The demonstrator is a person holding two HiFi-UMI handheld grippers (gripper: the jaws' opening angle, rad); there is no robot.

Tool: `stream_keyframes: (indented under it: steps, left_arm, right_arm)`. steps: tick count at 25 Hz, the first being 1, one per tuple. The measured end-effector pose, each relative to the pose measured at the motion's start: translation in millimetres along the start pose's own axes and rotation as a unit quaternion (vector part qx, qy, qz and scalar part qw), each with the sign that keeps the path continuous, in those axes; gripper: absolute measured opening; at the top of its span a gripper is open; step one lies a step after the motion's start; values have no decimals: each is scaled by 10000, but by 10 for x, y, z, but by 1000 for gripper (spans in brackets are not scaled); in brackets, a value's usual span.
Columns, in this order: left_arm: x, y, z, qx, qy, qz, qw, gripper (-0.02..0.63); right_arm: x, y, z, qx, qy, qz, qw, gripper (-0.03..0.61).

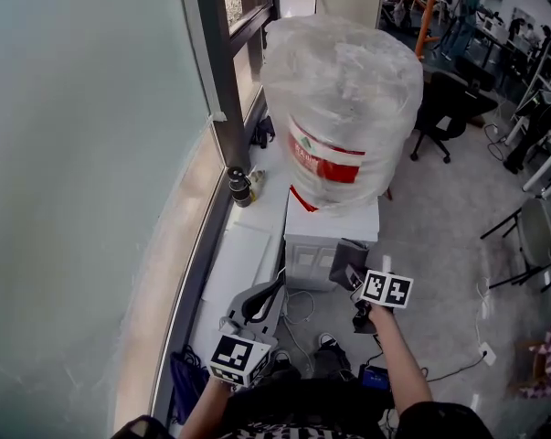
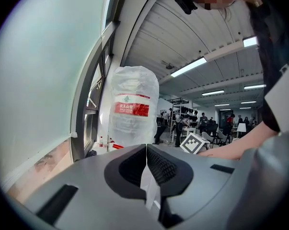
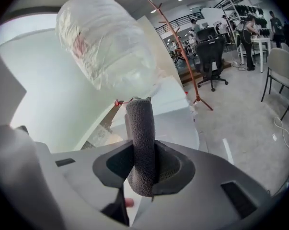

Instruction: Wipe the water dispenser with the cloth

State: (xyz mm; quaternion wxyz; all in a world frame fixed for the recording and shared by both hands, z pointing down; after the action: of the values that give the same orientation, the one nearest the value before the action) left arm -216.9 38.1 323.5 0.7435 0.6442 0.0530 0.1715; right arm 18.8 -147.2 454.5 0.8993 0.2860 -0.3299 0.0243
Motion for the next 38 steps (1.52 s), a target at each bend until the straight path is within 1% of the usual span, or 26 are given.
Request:
stream_keyframes:
  steps: [2, 5, 9, 12, 14, 17, 19, 23, 26, 30, 33, 38]
  left_arm:
    - [-52, 75, -22, -26, 6, -7, 10000, 18]
    - [-152, 190, -84, -112, -31, -20, 9999, 18]
    - [-334, 355, -190, -232, -175, -51, 9996, 18]
    - [-445, 494, -266, -362, -308, -106, 9988, 18]
    - [-507, 579, -284, -432, -370, -135, 9983, 18]
    - [-541, 689, -286, -515, -362, -94, 9980, 18]
    - [-518, 749, -273, -542, -298, -71, 9981, 18]
    - [-449, 821, -180, -493, -155, -111, 9986, 18]
    - [-375, 837, -74, -456, 10, -69, 9989, 18]
    - [-277, 787, 77, -486, 256, 1, 9985, 18]
    - [-192, 791, 176, -334, 360, 36, 9988, 18]
    - [-64, 762, 293, -289, 554, 75, 9980, 18]
  right_arm:
    - [-147, 178, 149, -142, 11, -250, 9996, 112]
    - [-398, 446, 420, -359, -141, -685, 9969, 112]
    - [-754, 719, 794, -478, -361, -1479, 9872, 112]
    - [-985, 832, 1015, -400, -562, -1996, 9775, 112]
    - [-1077, 854, 1155, -253, -676, -2283, 9709, 112]
    - [-1058, 877, 1308, -18, -682, -2601, 9632, 112]
    - [-957, 873, 1351, 93, -618, -2616, 9632, 112]
    - [-738, 768, 1356, 333, -470, -2482, 9670, 112]
    - [-556, 671, 1298, 485, -321, -2392, 9692, 112]
    - [-250, 530, 1177, 665, -65, -2226, 9726, 112]
    - [16, 415, 1051, 786, 154, -2097, 9745, 112]
    - [511, 212, 825, 962, 590, -1969, 9739, 112]
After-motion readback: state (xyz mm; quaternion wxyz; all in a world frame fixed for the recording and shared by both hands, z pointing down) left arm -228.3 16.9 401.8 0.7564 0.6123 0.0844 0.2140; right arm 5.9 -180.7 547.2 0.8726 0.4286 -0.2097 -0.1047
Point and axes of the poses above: the fingertips, and each gripper's own axes: z forward along the fingers, x to its right, y out of its underside, the point moved 9 cm from there along -z, backward along the fingers, and after that the axes turned 13 degrees about z, right-handed, at the moved point
